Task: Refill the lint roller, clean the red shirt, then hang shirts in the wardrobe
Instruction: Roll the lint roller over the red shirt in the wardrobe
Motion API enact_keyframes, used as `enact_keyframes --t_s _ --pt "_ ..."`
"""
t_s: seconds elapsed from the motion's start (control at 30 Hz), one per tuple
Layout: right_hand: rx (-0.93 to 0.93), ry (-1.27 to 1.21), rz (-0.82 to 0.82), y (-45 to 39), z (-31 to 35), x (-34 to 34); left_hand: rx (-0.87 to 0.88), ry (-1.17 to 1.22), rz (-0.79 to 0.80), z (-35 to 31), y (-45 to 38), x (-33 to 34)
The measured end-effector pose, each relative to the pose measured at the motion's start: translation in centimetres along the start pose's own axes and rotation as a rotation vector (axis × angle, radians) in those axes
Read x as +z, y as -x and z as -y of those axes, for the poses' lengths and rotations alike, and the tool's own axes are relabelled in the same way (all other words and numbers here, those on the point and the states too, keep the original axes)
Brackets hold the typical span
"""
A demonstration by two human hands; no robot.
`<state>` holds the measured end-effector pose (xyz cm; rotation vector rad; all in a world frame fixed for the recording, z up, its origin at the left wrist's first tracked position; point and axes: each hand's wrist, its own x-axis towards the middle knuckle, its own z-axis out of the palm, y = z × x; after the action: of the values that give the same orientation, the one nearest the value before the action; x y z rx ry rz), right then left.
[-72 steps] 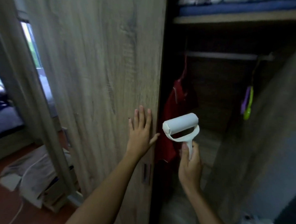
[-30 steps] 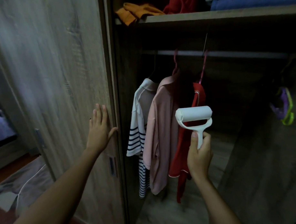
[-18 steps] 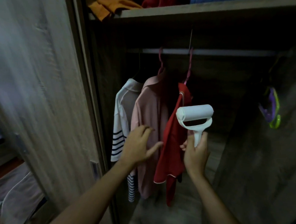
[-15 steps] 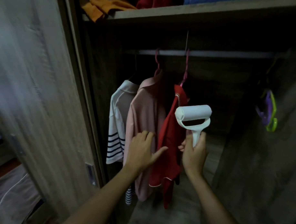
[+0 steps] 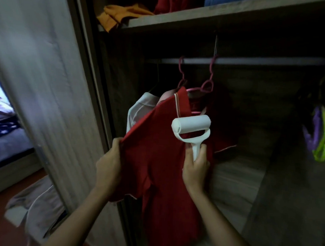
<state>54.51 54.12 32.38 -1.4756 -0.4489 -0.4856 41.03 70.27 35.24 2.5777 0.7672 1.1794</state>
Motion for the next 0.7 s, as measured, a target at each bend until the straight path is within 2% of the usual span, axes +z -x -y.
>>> enact_keyframes --t_s 0.23,0.43,0.53,0.6,0.7 --pt "0.015 -0.072 0.018 0.6 2.9 5.7 0.088 -0.146 -0.056 2.2 -2.5 -4.4" --pt "0.230 0.084 0.316 7.0 -2.5 7.9 0.152 -0.160 -0.012 2.8 -2.8 -5.4" --pt "0.299 0.188 0.446 9.5 -5.0 7.1 0.176 -0.217 0.093 3.1 -3.3 -5.6" --pt "0.272 0.150 0.378 9.7 -5.0 6.1 0.207 -0.248 0.155 3.6 -3.8 -5.7" --pt "0.205 0.052 0.154 6.8 -2.7 5.7 0.268 -0.230 0.174 4.3 -4.6 -6.0"
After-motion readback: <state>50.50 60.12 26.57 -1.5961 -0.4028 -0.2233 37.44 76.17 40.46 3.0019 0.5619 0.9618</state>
